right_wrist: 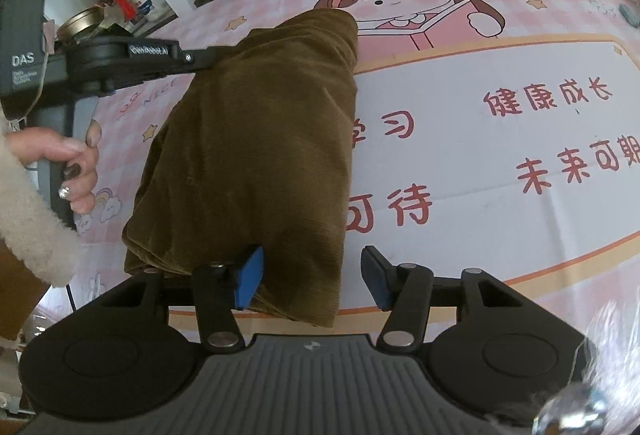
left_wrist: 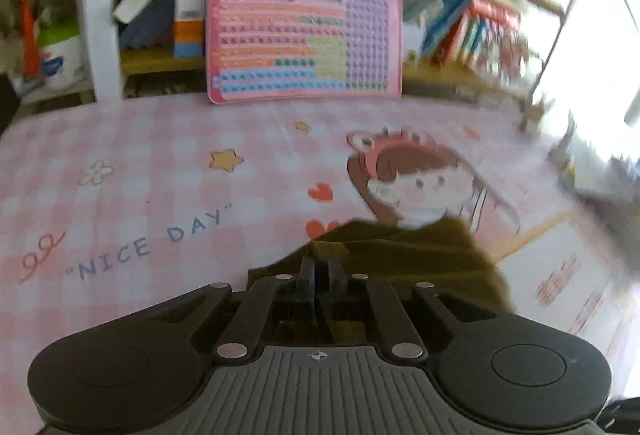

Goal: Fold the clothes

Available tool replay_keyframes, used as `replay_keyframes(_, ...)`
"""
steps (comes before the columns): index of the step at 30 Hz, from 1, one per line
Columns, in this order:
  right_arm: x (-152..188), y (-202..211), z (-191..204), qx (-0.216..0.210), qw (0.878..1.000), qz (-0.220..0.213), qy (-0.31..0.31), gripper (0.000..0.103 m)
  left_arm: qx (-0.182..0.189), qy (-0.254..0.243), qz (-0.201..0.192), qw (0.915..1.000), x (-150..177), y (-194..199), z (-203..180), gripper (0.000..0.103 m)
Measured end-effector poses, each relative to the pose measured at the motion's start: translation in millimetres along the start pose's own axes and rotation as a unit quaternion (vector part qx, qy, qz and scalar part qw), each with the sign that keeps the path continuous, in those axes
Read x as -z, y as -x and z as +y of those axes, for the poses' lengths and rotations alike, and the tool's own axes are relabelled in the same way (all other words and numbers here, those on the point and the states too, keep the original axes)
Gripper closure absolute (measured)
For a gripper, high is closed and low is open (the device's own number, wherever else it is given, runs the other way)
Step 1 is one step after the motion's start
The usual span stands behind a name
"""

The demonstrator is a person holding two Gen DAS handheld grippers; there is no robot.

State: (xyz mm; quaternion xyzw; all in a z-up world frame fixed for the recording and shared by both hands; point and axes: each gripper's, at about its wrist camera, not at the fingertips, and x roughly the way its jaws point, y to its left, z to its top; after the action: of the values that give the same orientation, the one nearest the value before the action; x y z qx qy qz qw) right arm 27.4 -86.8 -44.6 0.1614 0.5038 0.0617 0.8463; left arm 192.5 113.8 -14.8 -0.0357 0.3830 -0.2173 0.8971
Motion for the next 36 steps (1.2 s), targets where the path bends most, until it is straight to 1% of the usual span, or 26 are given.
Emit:
replay_keyframes(1,0.1,0.9,0.2,-0.001,1.0,0.0,0.0,0.051,0.017,0.016,-0.014,0.9996,-0.3,10.7,3.9,0.094)
replay_keyframes(2,-0.2,2.5,0.0,-0.003,1.0,-0.002,-0.001,0.051,0.026,0.022,-0.022,0.9992,-0.1,19.0,6.1,0.094)
replay_keyframes(4,-1.4,7.2,-1.6,-0.005,1.0,-0.009,-0.005,0.05,0.04,0.02,-0.028,0.9986,5.0,40.8,7.9,0.094)
replay_keyframes(6,-2.9,12.4,-3.8,-0.008,1.0,-0.018,-0.01,0.048,0.05,0.007,-0.013,0.9986,16.4,54.0,4.0,0.094)
replay_keyframes(8,-5.3,18.3,-8.1,-0.012,0.999,-0.029,-0.023,0.046,0.051,0.003,0.011,0.9986,34.6,59.5,-0.2,0.093)
replay_keyframes(9,-6.4,20.1,-10.1,-0.013,0.999,-0.033,-0.03,0.046,0.052,0.001,0.024,0.9984,43.6,62.3,-2.3,0.087)
replay_keyframes(10,-7.4,21.3,-11.7,-0.013,0.999,-0.037,-0.036,0.046,0.055,0.01,0.038,0.9977,52.1,60.8,-2.8,0.083)
replay_keyframes(11,-8.4,21.3,-12.4,-0.013,0.998,-0.039,-0.041,0.046,0.059,0.02,0.053,0.9967,60.5,59.3,-3.4,0.071)
replay_keyframes(12,-9.5,20.4,-12.5,-0.013,0.998,-0.039,-0.044,0.046,0.059,0.028,0.065,0.9958,67.2,56.3,-3.6,0.063)
replay_keyframes(14,-11.3,18.5,-11.9,-0.013,0.998,-0.039,-0.048,0.046,0.048,0.039,0.069,0.9957,74.3,54.4,-5.1,0.062)
replay_keyframes(16,-12.0,16.3,-9.1,-0.014,0.998,-0.035,-0.044,0.046,0.042,0.045,0.068,0.9958,77.2,53.9,-5.8,0.065)
replay_keyframes(17,-12.5,15.4,-8.1,-0.015,0.998,-0.034,-0.043,0.046,0.041,0.046,0.066,0.996,76.6,54.5,-5.8,0.075)
replay_keyframes(18,-12.9,14.6,-7.2,-0.016,0.998,-0.033,-0.042,0.046,0.042,0.044,0.062,0.9962,74.9,56.0,-5.4,0.094)
replay_keyframes(19,-13.3,14.0,-6.6,-0.017,0.998,-0.033,-0.042,0.046,0.045,0.043,0.057,0.9965,72.6,59.9,-6.1,0.096)
replay_keyframes(20,-13.6,13.9,-6.4,-0.016,0.998,-0.033,-0.042,0.046,0.048,0.041,0.051,0.9967,70.3,63.8,-6.8,0.103)
replay_keyframes(22,-14.1,13.6,-6.6,-0.015,0.998,-0.034,-0.043,0.046,0.062,0.03,0.033,0.9971,65.7,77.4,-12.3,0.103)
replay_keyframes(23,-14.2,13.4,-6.7,-0.015,0.998,-0.034,-0.044,0.046,0.059,0.023,0.025,0.9976,63.8,82.5,-15.1,0.103)
replay_keyframes(27,-15.0,12.5,-6.9,-0.014,0.998,-0.033,-0.049,0.045,0.021,0.038,0.063,0.9971,76.1,65.8,-1.2,0.103)
replay_keyframes(28,-15.1,12.5,-6.6,-0.014,0.998,-0.034,-0.048,0.045,0.015,0.047,0.075,0.996,79.4,60.8,3.1,0.103)
replay_keyframes(29,-15.0,12.6,-6.3,-0.013,0.998,-0.034,-0.047,0.045,0.021,0.056,0.071,0.9957,82.2,62.4,6.4,0.103)
replay_keyframes(31,-15.3,12.2,-7.2,-0.015,0.998,-0.034,-0.051,0.045,0.035,0.078,0.044,0.9953,82.6,71.7,10.4,0.094)
replay_keyframes(32,-15.6,11.6,-8.0,-0.016,0.998,-0.034,-0.054,0.044,0.036,0.083,0.039,0.9951,80.8,73.9,11.5,0.073)
replay_keyframes(33,-16.2,10.7,-9.1,-0.017,0.998,-0.033,-0.059,0.044,0.037,0.088,0.034,0.9948,79.1,76.1,12.5,0.035)
replay_keyframes(34,-17.1,9.5,-10.5,-0.018,0.997,-0.031,-0.066,0.044,0.02,0.087,0.034,0.9954,78.5,75.7,12.1,0.017)
replay_keyframes(35,-18.1,7.9,-12.3,-0.02,0.996,-0.029,-0.077,0.044,0.002,0.086,0.035,0.9956,77.8,74.3,10.8,0.004)
replay_keyframes(36,-19.2,5.9,-14.4,-0.024,0.995,-0.025,-0.091,0.044,-0.016,0.085,0.035,0.9956,77.2,72.8,9.5,0.004)
